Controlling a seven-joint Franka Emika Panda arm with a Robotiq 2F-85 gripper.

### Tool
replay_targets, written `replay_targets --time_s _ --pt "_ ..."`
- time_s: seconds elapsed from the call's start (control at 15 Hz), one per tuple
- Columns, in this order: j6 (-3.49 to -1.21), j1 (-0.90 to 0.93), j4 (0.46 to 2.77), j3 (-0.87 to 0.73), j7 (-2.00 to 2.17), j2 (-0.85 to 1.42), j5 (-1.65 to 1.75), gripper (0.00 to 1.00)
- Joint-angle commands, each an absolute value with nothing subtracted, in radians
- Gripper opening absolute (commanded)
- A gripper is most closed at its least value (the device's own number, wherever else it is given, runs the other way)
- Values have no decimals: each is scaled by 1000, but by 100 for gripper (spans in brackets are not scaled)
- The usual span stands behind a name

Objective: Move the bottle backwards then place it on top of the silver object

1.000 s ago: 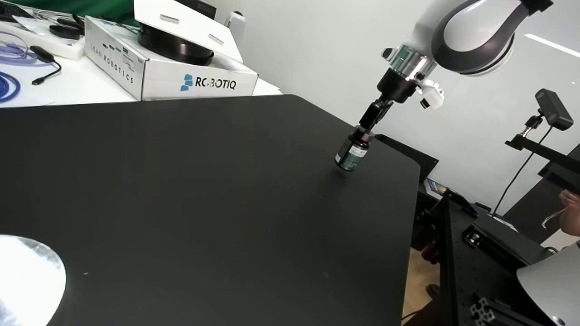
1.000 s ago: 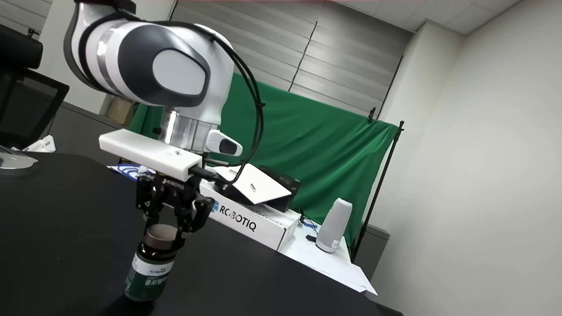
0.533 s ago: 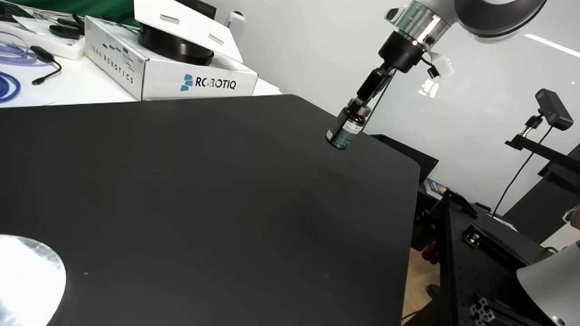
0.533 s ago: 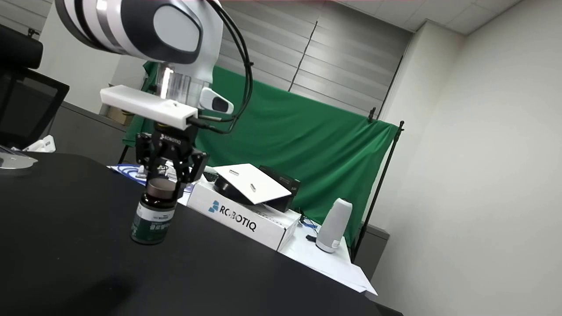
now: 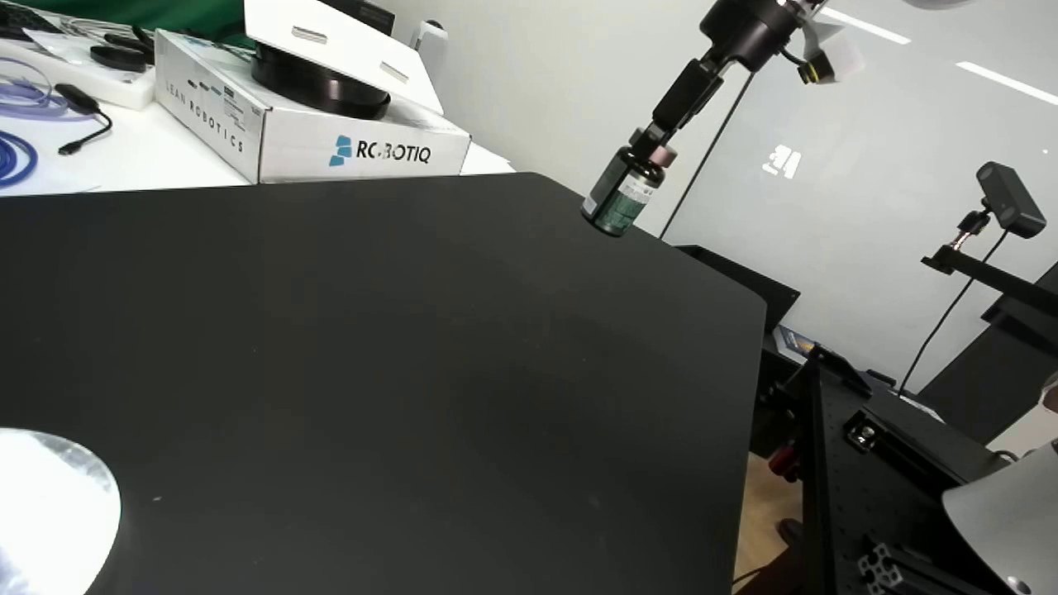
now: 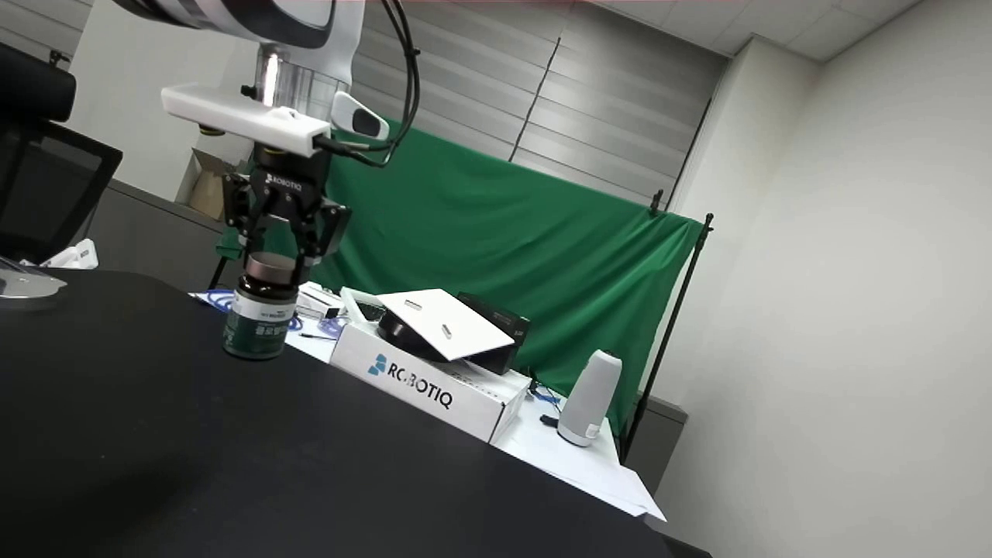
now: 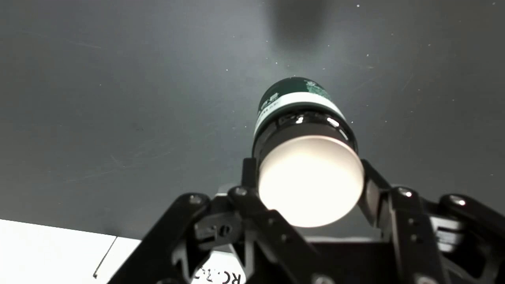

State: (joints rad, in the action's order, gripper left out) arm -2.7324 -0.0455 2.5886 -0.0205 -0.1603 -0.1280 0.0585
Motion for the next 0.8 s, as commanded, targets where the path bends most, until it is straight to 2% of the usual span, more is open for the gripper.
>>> replay_targets --time_s 0.0,0.73 --pt "-2704 -28 2576 -21 -157 -129 56 61" --pt "-2662 -7 2555 -11 -157 -129 42 61"
